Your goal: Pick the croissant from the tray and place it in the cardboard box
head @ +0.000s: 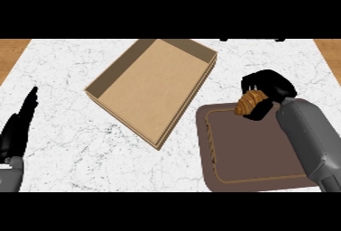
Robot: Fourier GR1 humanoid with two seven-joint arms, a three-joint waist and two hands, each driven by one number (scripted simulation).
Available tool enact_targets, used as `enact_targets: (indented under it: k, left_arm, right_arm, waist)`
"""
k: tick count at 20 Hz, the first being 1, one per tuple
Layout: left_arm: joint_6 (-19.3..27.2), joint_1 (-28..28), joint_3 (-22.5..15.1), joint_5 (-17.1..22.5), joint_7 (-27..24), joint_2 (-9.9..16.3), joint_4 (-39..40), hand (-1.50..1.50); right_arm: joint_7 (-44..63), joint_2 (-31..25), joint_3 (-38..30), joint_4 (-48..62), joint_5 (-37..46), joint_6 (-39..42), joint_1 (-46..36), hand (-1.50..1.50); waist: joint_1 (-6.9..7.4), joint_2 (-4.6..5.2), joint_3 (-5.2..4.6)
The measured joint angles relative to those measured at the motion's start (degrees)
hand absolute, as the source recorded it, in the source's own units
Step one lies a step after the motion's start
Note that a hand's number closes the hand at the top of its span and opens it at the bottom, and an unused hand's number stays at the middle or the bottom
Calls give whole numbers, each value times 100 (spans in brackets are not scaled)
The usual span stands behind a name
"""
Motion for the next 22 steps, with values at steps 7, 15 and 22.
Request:
enact_targets:
  k: [7, 15, 22]
  left_arm:
    - [-8, 87, 60, -45, -39, -52, -51, 0]
    - [-31, 133, 87, -104, -77, -95, -28, 0]
    - [-138, 96, 172, -71, -29, -92, -77, 0]
  right_arm:
    - [206, -117, -247, -421, 73, -576, -296, 150]
    - [-124, -31, -450, -1620, -400, -579, -556, 150]
    - [476, 633, -396, -2148, -804, 89, -1065, 150]
  waist:
    - [-35, -12, 6]
    - [-73, -30, 6]
    - [-26, -19, 6]
